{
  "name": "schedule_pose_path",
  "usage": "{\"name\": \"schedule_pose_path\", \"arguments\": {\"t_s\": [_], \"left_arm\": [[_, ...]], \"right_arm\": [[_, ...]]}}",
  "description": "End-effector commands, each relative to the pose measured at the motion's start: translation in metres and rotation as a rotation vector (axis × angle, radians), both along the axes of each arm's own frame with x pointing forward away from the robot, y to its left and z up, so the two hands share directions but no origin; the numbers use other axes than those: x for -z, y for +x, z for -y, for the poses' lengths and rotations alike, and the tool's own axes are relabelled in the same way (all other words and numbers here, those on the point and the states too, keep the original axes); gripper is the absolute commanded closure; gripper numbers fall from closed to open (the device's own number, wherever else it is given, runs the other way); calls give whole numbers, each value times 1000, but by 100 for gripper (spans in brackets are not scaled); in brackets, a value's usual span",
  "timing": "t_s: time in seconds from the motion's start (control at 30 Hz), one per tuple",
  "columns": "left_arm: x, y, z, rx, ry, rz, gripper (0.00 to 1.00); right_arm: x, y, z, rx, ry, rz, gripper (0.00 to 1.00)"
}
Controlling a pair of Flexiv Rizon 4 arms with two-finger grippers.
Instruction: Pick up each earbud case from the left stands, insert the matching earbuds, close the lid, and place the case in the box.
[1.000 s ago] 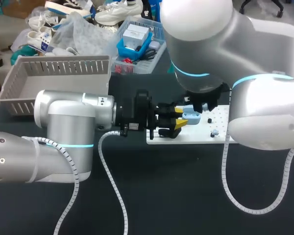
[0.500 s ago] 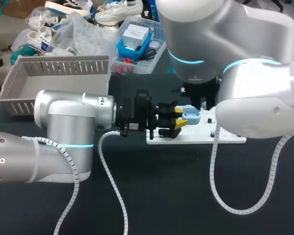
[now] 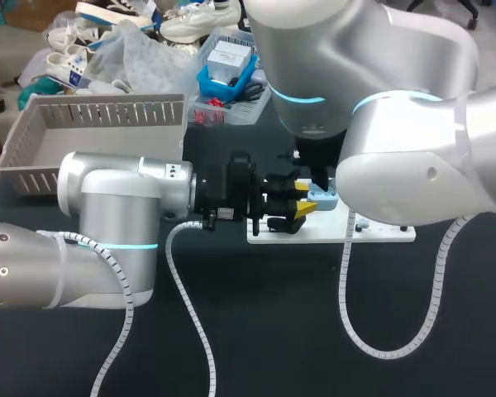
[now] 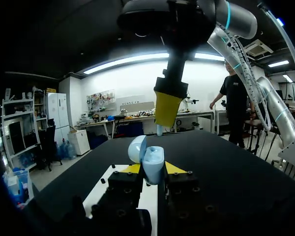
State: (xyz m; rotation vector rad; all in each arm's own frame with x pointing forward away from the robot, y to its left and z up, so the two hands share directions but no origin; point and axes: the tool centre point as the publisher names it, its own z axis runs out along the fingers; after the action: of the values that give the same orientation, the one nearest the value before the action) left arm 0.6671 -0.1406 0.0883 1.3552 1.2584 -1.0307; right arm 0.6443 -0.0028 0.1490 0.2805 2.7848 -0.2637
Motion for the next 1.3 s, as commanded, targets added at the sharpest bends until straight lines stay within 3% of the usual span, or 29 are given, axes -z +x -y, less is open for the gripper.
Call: {"name": "schedule_pose_path", "arguments": {"t_s": [0.03,0.47,1.3], "left_arm": [[0,0,0,0,0,0,100],[0,0,0,0,0,0,100],[0,0,0,0,0,0,100]], "right_arm": [[2,-1,1,-5,2,-2,100],[16,2,4,-64,23,16,100],[19,12,4,-76,22,13,100]]}}
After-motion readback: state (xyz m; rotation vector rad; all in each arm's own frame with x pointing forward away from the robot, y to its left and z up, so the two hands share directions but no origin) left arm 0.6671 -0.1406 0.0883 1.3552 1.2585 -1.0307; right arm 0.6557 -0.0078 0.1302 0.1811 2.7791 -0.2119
